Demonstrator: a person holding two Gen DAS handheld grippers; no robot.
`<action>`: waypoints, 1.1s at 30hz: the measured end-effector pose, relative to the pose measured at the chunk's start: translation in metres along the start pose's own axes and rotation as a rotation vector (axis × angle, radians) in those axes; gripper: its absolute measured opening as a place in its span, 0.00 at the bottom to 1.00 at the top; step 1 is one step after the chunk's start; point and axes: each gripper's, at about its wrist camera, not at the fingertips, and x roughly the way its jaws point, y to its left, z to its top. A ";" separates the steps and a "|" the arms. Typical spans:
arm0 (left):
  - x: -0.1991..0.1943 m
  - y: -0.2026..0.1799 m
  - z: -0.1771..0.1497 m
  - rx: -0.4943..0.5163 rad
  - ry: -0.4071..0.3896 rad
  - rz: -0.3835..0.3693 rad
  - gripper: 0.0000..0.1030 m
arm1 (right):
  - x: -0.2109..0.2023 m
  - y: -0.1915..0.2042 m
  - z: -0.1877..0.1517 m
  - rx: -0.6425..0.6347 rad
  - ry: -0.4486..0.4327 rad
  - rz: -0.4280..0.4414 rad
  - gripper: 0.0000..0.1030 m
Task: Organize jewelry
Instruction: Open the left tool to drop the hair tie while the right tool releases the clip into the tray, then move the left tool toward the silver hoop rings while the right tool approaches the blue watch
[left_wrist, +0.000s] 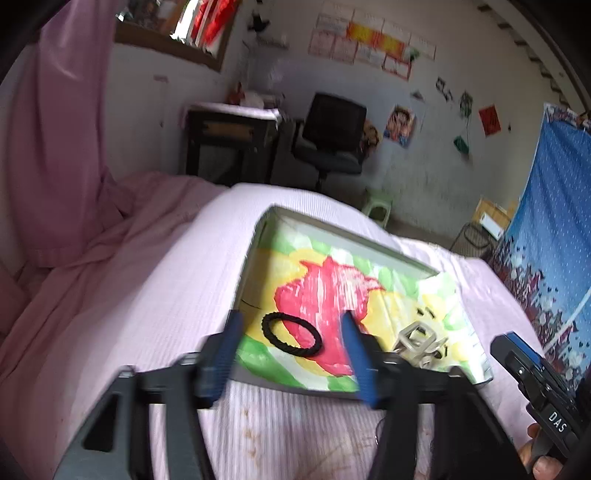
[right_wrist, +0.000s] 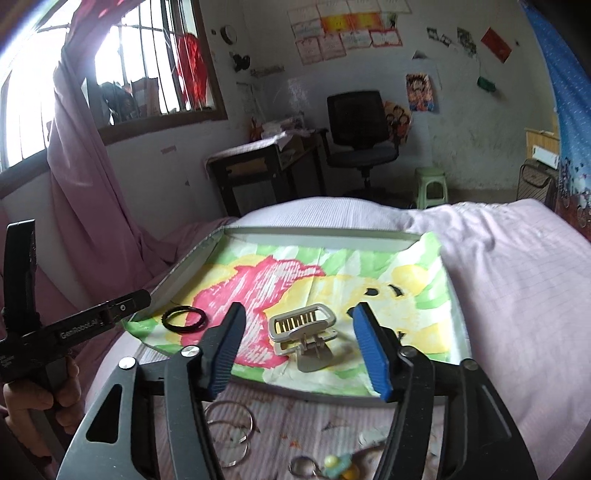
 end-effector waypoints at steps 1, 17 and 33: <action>-0.006 -0.001 -0.001 0.001 -0.017 -0.001 0.60 | -0.009 -0.001 -0.001 -0.001 -0.018 -0.004 0.60; -0.099 -0.015 -0.055 0.032 -0.198 -0.011 0.98 | -0.118 -0.017 -0.040 -0.046 -0.165 -0.045 0.99; -0.134 -0.031 -0.115 0.064 -0.196 -0.007 1.00 | -0.168 -0.040 -0.074 -0.107 -0.149 -0.106 0.99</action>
